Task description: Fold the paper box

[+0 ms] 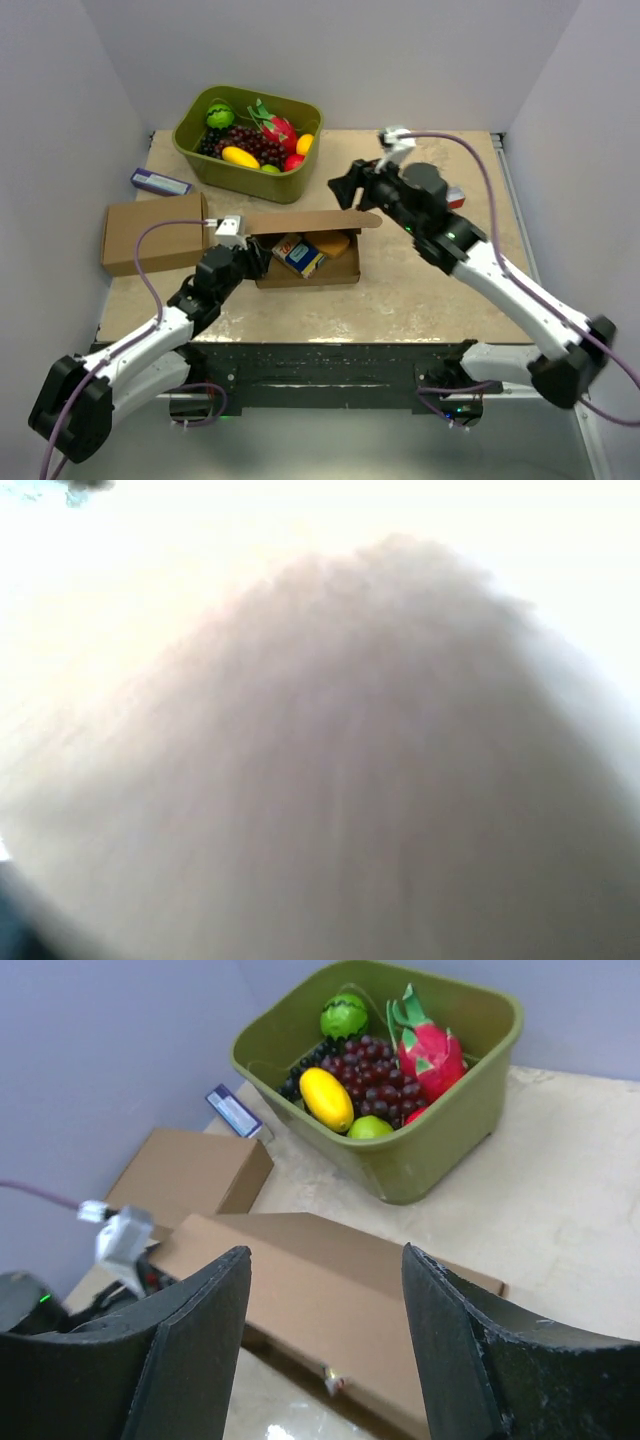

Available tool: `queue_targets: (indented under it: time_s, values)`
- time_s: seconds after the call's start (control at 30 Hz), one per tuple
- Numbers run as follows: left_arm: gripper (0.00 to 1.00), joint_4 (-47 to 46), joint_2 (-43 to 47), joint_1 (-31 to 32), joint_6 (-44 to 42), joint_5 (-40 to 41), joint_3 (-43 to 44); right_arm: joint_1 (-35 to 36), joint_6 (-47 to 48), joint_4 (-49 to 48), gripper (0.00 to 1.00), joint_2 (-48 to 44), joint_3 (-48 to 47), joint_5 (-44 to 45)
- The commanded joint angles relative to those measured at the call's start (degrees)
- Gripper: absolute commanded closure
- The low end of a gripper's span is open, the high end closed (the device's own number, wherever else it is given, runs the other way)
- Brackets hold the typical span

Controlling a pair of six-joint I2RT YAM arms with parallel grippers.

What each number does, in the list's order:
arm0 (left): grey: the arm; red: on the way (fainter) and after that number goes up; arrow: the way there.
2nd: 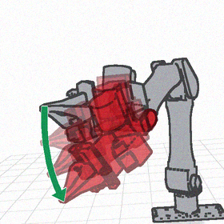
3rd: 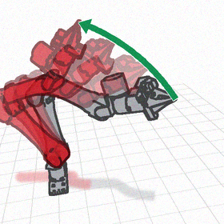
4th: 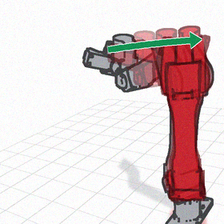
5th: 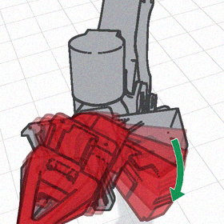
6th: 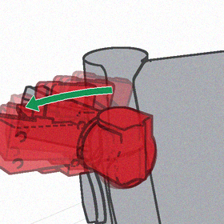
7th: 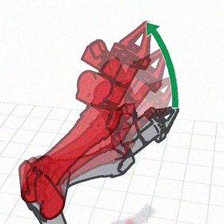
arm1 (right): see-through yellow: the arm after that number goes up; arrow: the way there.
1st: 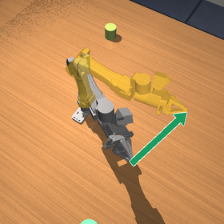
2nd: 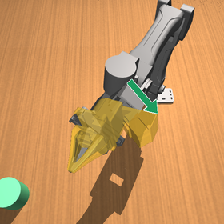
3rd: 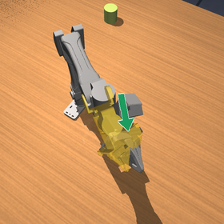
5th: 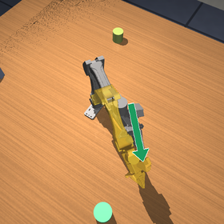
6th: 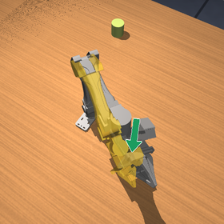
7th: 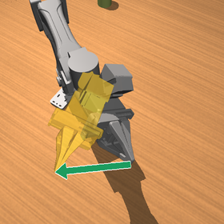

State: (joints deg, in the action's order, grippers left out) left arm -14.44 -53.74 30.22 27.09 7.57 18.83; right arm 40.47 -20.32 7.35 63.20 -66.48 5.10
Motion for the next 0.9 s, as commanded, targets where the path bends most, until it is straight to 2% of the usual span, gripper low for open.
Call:
queue_targets:
  time_s: [0.0,0.1,0.2,0.3,0.37,0.5,0.63,0.77,0.87]
  values:
    - [0.48,4.23,6.26,0.28,0.68,0.34,-0.20,0.22,0.54,-4.71,0.37,13.95,-4.45,-2.90]
    - [0.40,10.55,10.31,0.28,2.08,-0.10,0.94,0.05,0.45,-6.65,0.38,20.20,-5.24,-3.08]
    - [0.36,19.78,14.00,0.37,3.66,-2.73,3.22,0.14,-0.95,-7.18,0.39,21.27,-3.05,-4.49]
    - [0.35,28.39,18.30,0.37,4.37,-5.46,6.65,0.23,-1.83,-9.73,0.39,19.86,0.38,-3.96]
    - [0.38,32.27,21.47,0.19,5.51,-7.21,9.97,0.31,-2.18,-9.99,0.39,19.16,2.48,-3.09]
    - [0.38,32.80,20.87,0.19,6.57,-15.21,19.47,0.31,-3.32,-11.22,0.39,17.93,5.56,-3.08]
    - [0.37,30.62,14.91,0.28,6.13,-20.22,29.66,0.58,-4.12,-12.01,0.39,17.57,7.50,-3.00]
    - [0.35,24.29,8.75,0.28,4.20,-20.33,31.44,0.66,-4.38,-12.28,0.39,16.26,9.87,-2.47]
    - [0.35,16.22,3.04,0.28,4.89,-19.62,27.33,0.67,-4.47,-11.93,0.40,15.11,11.19,-1.94]
